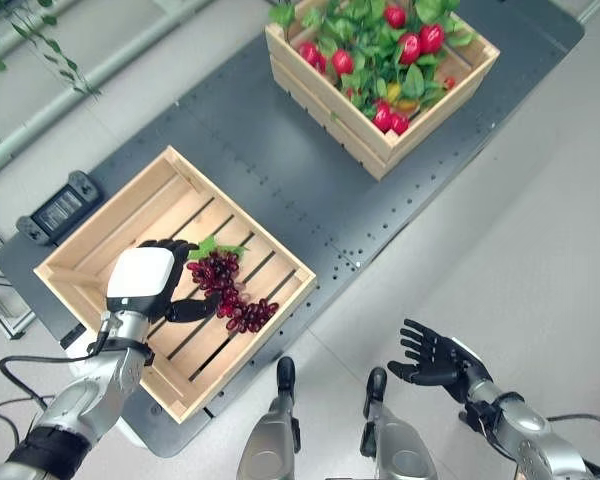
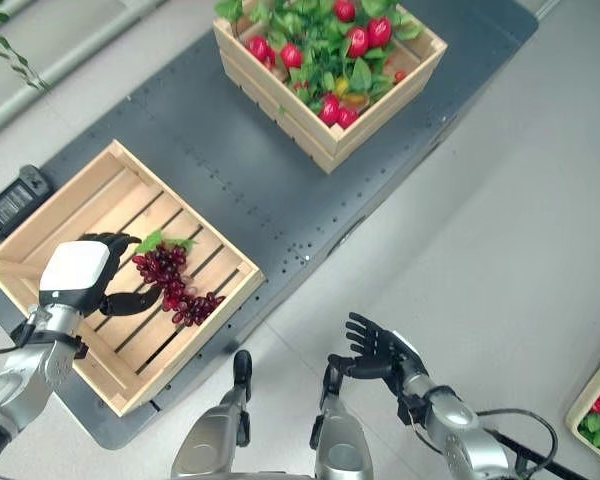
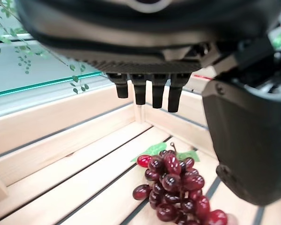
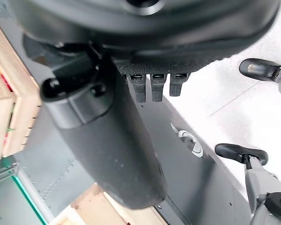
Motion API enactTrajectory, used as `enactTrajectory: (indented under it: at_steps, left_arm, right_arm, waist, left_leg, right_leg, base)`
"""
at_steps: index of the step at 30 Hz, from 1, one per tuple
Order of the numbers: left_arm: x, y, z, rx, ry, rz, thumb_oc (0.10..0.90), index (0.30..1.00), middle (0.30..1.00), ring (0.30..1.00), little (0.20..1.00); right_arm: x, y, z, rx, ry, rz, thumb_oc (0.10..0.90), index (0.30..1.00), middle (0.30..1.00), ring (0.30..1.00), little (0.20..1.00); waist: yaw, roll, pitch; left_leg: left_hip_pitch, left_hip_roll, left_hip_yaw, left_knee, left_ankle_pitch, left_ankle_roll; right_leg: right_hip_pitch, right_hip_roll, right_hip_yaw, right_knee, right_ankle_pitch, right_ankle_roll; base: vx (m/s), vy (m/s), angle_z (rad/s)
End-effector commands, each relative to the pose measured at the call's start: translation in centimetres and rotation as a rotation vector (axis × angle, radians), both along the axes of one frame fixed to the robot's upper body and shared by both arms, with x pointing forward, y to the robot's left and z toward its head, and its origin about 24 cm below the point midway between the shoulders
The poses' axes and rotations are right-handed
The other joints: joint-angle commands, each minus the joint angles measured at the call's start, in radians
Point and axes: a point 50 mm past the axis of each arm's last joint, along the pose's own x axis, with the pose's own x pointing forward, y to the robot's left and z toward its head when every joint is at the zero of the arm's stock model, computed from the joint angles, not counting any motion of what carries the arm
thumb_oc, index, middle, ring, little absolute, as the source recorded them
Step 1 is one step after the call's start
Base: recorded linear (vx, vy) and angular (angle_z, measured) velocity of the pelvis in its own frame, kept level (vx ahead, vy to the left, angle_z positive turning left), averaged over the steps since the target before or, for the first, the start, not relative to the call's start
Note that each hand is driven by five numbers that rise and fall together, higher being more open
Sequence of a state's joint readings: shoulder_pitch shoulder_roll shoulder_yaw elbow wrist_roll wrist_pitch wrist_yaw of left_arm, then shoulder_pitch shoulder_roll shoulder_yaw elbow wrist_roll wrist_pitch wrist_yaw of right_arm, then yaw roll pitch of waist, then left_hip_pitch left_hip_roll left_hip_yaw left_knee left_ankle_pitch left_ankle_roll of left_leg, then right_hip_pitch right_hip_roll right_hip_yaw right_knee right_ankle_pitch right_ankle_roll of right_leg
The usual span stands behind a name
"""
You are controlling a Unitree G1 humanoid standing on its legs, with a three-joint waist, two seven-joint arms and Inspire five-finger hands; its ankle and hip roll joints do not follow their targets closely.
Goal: Pick up the fruits from the basket on one side to the basket on the other side
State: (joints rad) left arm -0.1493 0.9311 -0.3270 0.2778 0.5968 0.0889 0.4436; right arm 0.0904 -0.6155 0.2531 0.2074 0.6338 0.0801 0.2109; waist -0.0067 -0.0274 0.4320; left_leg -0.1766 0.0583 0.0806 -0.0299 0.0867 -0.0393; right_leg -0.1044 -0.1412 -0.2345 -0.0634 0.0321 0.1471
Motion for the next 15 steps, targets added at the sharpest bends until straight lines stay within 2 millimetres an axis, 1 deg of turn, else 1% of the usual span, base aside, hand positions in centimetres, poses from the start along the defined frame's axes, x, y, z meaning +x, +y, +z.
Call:
enactTrajectory:
  at_steps: [1, 2, 8, 12, 15]
  left_arm:
    - [0.4, 2.6, 3.7, 0.155, -0.173, 0.099, 0.800, 0.900, 0.900, 0.900, 0.900]
    - [0.5, 2.9, 4.0, 0.204, -0.165, 0.124, 0.800, 0.900, 0.900, 0.900, 0.900]
    - [1.0, 3.9, 5.2, 0.338, -0.151, 0.214, 0.800, 0.900, 0.900, 0.900, 0.900]
    - [1.5, 4.2, 5.9, 0.401, -0.129, 0.249, 0.800, 0.900, 0.900, 0.900, 0.900]
    - [1.8, 4.6, 6.3, 0.452, -0.092, 0.275, 0.800, 0.900, 0.900, 0.900, 0.900]
  right_arm:
    - [-0.2, 0.0, 0.6, -0.023, -0.023, 0.042, 0.800, 0.900, 0.900, 0.900, 0.900]
    - [-0.2, 0.0, 0.5, -0.025, -0.017, 0.050, 0.800, 0.900, 0.900, 0.900, 0.900]
    - [0.4, -0.3, 0.7, -0.088, -0.017, 0.054, 0.800, 0.900, 0.900, 0.900, 0.900]
    - [0.9, 0.2, 0.9, -0.089, -0.023, 0.059, 0.800, 0.900, 0.900, 0.900, 0.900]
    - [1.0, 0.4, 0.9, -0.073, -0.023, 0.070, 0.800, 0.900, 0.900, 0.900, 0.900]
  waist:
    - [0.004, -0.036, -0.032]
    - [0.005, -0.039, -0.024]
    - [0.011, -0.057, 0.005]
    - [0.016, -0.069, 0.022]
    - [0.016, -0.079, 0.033]
  left_leg:
    - [-0.048, 0.001, -0.012, 0.143, -0.064, -0.023]
    - [-0.056, -0.001, -0.013, 0.152, -0.066, -0.023]
    - [-0.083, -0.005, -0.013, 0.171, -0.069, -0.024]
    - [-0.105, -0.007, -0.013, 0.195, -0.070, -0.024]
    - [-0.115, -0.006, -0.018, 0.214, -0.074, -0.026]
  right_leg:
    - [-0.144, -0.031, 0.054, 0.207, -0.021, -0.006]
    - [-0.147, -0.030, 0.055, 0.210, -0.024, -0.007]
    - [-0.155, -0.023, 0.047, 0.213, -0.028, -0.012]
    - [-0.172, -0.018, 0.045, 0.234, -0.032, -0.014]
    - [-0.171, -0.014, 0.046, 0.239, -0.036, -0.015]
  base:
    - [-0.07, 0.014, 0.06]
    - [-0.06, 0.015, 0.05]
    - [-0.07, -0.005, 0.02]
    - [-0.07, -0.010, 0.00]
    - [-0.04, -0.012, -0.01]
